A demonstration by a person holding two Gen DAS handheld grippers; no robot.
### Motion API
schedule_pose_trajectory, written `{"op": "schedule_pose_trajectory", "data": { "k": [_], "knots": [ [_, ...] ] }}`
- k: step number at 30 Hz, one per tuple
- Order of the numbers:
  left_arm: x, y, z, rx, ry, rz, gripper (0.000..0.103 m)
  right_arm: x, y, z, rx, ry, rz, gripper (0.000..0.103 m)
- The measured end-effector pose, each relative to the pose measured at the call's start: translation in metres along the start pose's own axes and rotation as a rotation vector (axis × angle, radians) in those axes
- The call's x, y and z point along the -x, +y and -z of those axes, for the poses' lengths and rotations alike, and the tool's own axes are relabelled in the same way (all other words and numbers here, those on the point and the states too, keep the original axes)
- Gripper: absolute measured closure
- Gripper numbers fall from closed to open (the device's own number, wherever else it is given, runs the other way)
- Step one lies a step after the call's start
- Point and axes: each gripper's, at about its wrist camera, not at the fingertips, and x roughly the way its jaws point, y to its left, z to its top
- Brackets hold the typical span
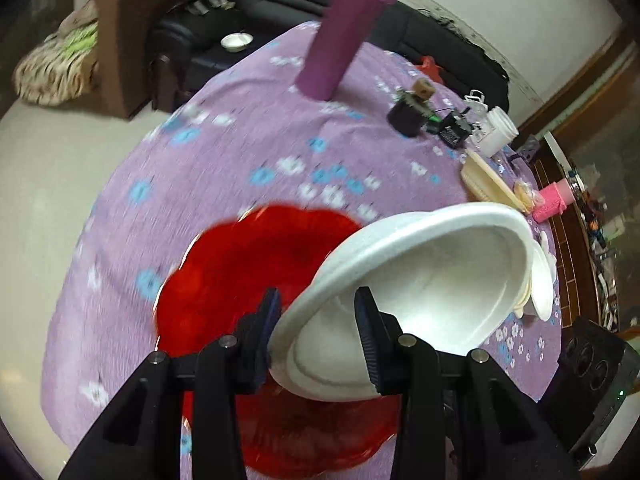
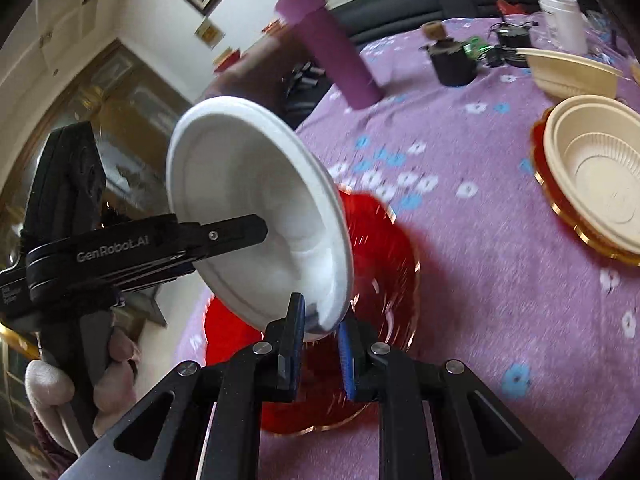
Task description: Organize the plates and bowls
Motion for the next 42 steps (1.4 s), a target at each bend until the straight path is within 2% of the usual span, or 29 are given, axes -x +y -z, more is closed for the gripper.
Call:
{"op": "schedule_pose_trajectory", "data": {
  "k": [6,10,13,14,15,16,19,22,28,33,36,42],
  "knots": [
    [-0.011,0.023,0.021,0.063,0.04,-0.006,0.067,-0.017,0.009,0.015,0.042,0.077,0.033,0.084],
    [-0.005,0.031,0.03,0.084,0.017,-0.025,0.064,-0.026,0.01,0.02,0.066,0.098,0.064,0.082],
    [0.001,0.035,0.032,0.099,-0.014,-0.041,0.053,-0.026,0.018,0.024,0.14,0.065,0.155,0.082],
    [0.005,0.035,0.033,0.1,-0.032,-0.048,0.049,-0.026,0.02,0.025,0.157,0.057,0.178,0.08],
    [0.008,0.034,0.034,0.098,-0.045,-0.048,0.048,-0.026,0.02,0.026,0.166,0.05,0.187,0.07],
    [0.012,0.034,0.034,0.096,-0.06,-0.046,0.046,-0.024,0.021,0.026,0.174,0.038,0.191,0.065],
    [0.028,0.032,0.038,0.087,-0.116,-0.038,0.038,-0.017,0.025,0.028,0.202,-0.004,0.22,0.054],
    [0.044,0.029,0.043,0.079,-0.178,-0.039,0.036,-0.008,0.033,0.03,0.252,-0.05,0.242,0.045],
    [0.075,0.021,0.053,0.059,-0.294,-0.036,0.033,0.016,0.043,0.039,0.32,-0.117,0.266,0.042],
    [0.092,-0.005,0.062,-0.024,-0.376,-0.047,0.026,0.046,0.027,0.048,0.277,-0.172,0.258,0.038],
    [0.088,-0.03,0.064,-0.096,-0.359,-0.002,0.023,0.063,0.009,0.052,0.23,-0.192,0.273,0.038],
    [0.055,-0.088,0.071,-0.212,-0.259,0.072,0.023,0.104,-0.048,0.053,0.1,-0.228,0.33,0.038]
  ]
}}
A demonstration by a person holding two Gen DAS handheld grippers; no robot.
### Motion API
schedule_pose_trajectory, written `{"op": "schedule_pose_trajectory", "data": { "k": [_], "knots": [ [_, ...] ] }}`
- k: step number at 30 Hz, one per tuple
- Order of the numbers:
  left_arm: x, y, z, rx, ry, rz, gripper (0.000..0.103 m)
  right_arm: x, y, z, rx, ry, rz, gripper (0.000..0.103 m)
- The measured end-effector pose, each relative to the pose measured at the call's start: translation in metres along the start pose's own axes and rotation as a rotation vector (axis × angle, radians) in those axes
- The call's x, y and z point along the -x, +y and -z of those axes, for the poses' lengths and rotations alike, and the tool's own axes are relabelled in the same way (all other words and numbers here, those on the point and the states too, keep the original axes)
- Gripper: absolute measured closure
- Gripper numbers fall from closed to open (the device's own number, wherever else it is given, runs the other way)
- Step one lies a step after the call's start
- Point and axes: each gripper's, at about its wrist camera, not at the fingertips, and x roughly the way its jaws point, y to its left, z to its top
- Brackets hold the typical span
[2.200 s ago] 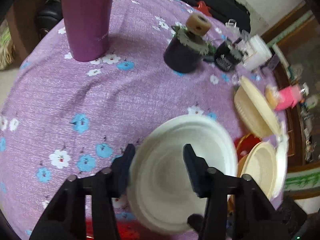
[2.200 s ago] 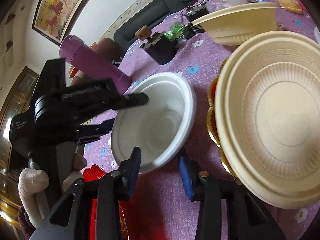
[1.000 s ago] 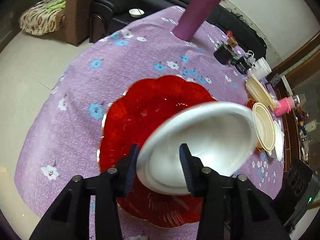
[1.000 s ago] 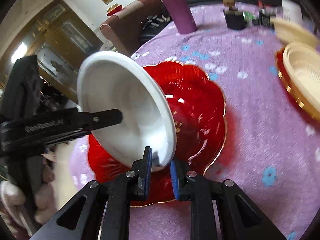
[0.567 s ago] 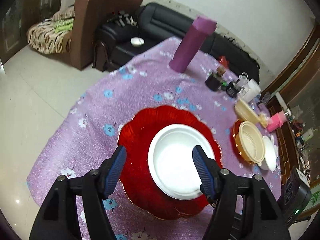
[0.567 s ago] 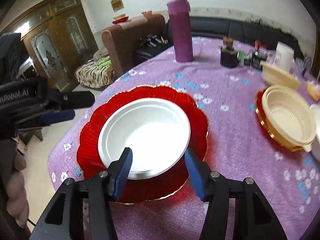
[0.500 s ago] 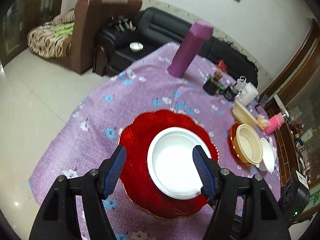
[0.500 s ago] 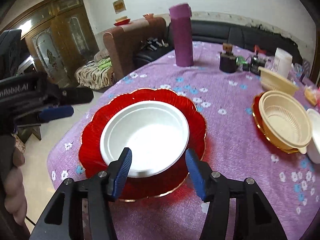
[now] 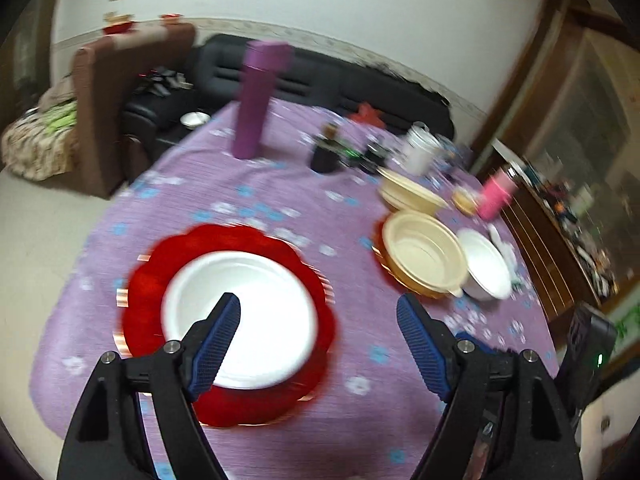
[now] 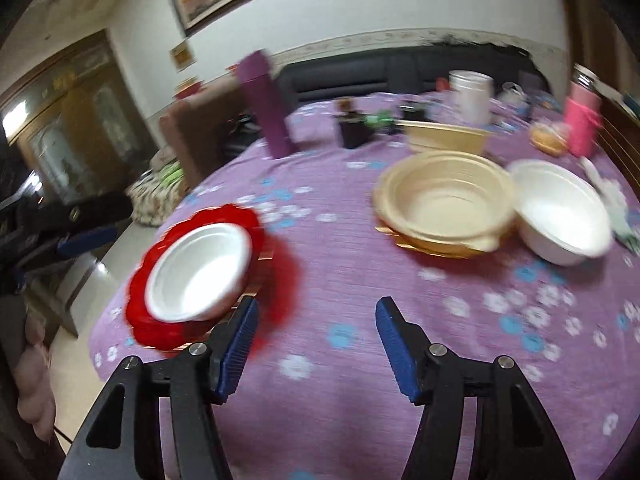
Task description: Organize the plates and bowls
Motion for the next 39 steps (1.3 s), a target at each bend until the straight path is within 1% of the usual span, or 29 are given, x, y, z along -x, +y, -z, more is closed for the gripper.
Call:
{"op": "schedule_pose_trajectory", "data": {
  "k": [5,8,11,13,16,19,21,25,28,30,32,35,39],
  "knots": [
    [-0.027,-0.041,0.003,-0.08,0.07,0.048,0.023,0.016,-0.062,-0.003,-0.092,-0.018,0.087,0.038],
    [-0.038,-0.055,0.002,-0.089,0.103,0.071,0.023,0.027,-0.102,-0.007,-0.151,-0.037,0.127,0.038],
    [-0.046,-0.062,-0.001,-0.088,0.114,0.069,0.023,0.04,-0.137,-0.006,-0.212,-0.059,0.163,0.038],
    [-0.05,-0.063,-0.003,-0.082,0.118,0.06,0.023,0.048,-0.163,-0.003,-0.275,-0.071,0.181,0.038],
    [-0.058,-0.062,-0.004,-0.075,0.133,0.047,0.023,0.054,-0.195,0.002,-0.368,-0.072,0.175,0.038],
    [-0.069,-0.058,-0.005,-0.056,0.157,0.041,0.023,0.051,-0.204,0.002,-0.402,-0.069,0.158,0.038],
    [-0.077,-0.058,-0.008,-0.048,0.172,0.043,0.023,0.049,-0.204,0.0,-0.403,-0.076,0.142,0.038],
    [-0.085,-0.062,-0.016,-0.043,0.185,0.054,0.023,0.043,-0.2,-0.013,-0.401,-0.105,0.109,0.038],
    [-0.088,-0.066,-0.019,-0.05,0.188,0.062,0.023,0.045,-0.209,-0.021,-0.436,-0.139,0.128,0.038],
    [-0.09,-0.071,-0.019,-0.06,0.191,0.073,0.023,0.046,-0.219,-0.024,-0.47,-0.147,0.132,0.038],
    [-0.094,-0.076,-0.017,-0.073,0.202,0.081,0.023,0.044,-0.228,-0.024,-0.502,-0.141,0.134,0.038],
    [-0.1,-0.081,-0.014,-0.081,0.223,0.089,0.023,0.035,-0.245,-0.021,-0.575,-0.106,0.167,0.038],
    [-0.106,-0.089,-0.011,-0.1,0.234,0.087,0.023,0.016,-0.263,-0.022,-0.659,-0.081,0.137,0.038]
  ]
}}
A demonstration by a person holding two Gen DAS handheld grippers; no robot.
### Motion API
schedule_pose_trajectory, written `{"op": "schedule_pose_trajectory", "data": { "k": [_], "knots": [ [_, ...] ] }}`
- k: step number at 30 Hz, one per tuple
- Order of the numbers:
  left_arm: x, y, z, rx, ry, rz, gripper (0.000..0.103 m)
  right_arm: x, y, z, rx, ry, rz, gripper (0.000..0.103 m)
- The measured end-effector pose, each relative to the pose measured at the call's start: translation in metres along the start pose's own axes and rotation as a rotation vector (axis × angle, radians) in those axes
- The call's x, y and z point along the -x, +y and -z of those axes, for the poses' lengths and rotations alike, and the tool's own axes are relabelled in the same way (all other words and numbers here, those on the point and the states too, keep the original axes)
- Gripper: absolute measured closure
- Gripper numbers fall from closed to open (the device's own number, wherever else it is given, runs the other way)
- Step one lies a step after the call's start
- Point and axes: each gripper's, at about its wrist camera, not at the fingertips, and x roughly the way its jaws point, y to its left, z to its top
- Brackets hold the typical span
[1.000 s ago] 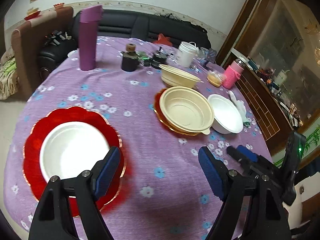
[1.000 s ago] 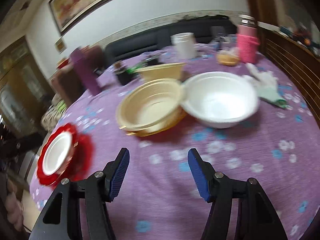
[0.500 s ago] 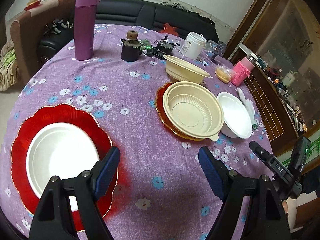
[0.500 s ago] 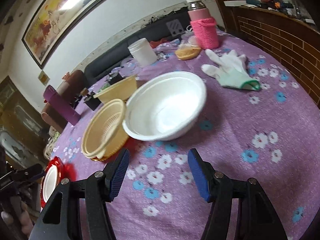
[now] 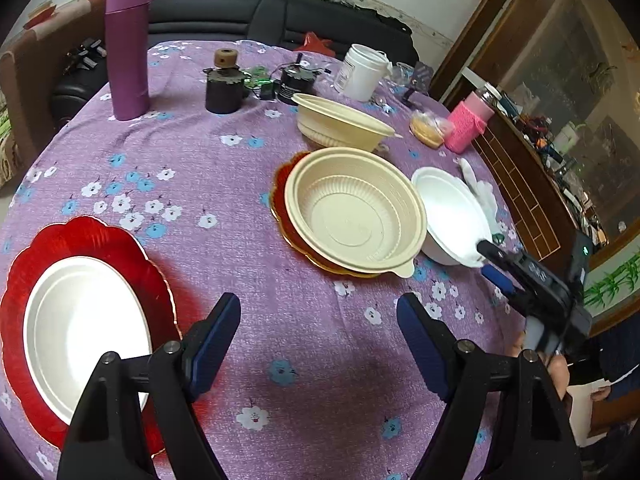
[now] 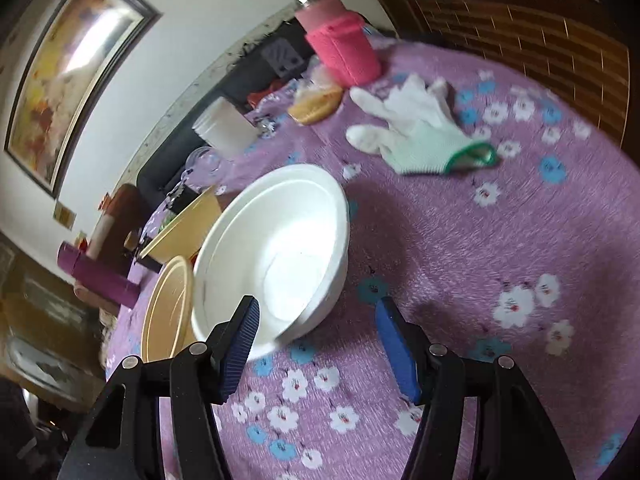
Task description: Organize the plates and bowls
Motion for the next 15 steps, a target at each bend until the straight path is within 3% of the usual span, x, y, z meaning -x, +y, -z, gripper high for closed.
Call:
{"op": "schedule_pose_trajectory", "data": {
  "k": [3,6,8,10,12,15],
  "knots": [
    [-0.002,-0.006,0.004,-0.01,0.007,-0.009,0.023,-0.014,-0.001,-0.005,-0.044,0.015,-0.01,0.044],
    [-0.004,-0.013,0.01,-0.026,0.021,-0.009,0.023,-0.023,0.001,-0.006,-0.058,0.044,-0.026,0.068],
    [-0.005,-0.018,0.014,-0.042,0.028,-0.007,0.023,-0.022,0.001,-0.005,-0.057,0.043,-0.02,0.074],
    [-0.007,-0.022,0.017,-0.053,0.034,0.0,0.023,-0.017,-0.003,-0.004,-0.053,0.053,-0.026,0.087],
    [-0.007,-0.026,0.018,-0.058,0.038,0.012,0.023,-0.007,-0.01,-0.001,-0.048,0.063,-0.03,0.094],
    [-0.007,-0.034,0.018,-0.079,0.032,0.023,0.023,0.011,-0.024,0.005,-0.04,0.087,-0.029,0.096]
  ]
}}
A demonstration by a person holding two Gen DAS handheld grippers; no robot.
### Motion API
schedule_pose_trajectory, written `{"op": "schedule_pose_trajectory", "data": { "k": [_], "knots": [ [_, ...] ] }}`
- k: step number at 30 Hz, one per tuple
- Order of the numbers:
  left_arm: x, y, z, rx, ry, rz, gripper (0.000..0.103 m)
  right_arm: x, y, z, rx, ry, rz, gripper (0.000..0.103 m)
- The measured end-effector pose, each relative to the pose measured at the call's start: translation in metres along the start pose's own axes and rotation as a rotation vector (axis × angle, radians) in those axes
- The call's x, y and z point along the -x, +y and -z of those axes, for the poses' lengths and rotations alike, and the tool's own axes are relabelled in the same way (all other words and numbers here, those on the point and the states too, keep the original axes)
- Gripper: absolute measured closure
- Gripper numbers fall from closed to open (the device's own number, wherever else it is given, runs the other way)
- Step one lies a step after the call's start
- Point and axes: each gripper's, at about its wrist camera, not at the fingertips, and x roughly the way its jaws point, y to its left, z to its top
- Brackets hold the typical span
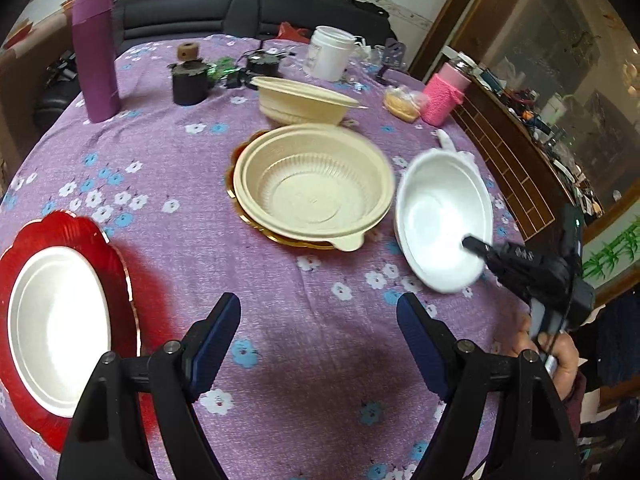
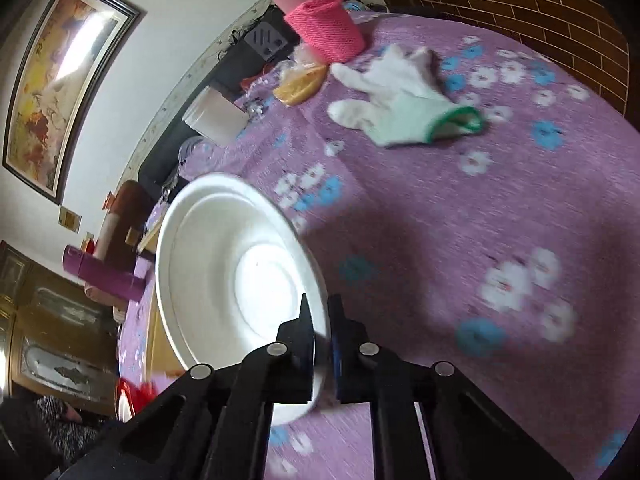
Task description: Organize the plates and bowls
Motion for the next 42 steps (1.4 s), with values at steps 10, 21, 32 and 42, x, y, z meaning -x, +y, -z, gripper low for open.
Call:
{"op": "schedule_pose_trajectory", "data": {
  "k": [10,21,32,42],
  "knots": [
    [-0.033,-0.067,0.016,-0.133,0.092,0.083,0.023,0.044,-0.07,0.029,-0.086,0.224,-0.116,0.096],
    [-0.094,-0.139,0.035,-0.237,0.215,0.133,0.035,0.047,-0.064,0.045,0.001,0.238,-0.113,0.096],
    [-0.051,-0.085,0.018,-0.21,0.185,0.099,0.052,0.058,-0.025,0.028,0.166,0.073,0.133,0.084],
    [-0.03,0.038,-0.072,0.063,0.011,-0.022,0.041,0.019,0.105,-0.007,0.329,-0.002,-0.046,0.066]
  ]
}}
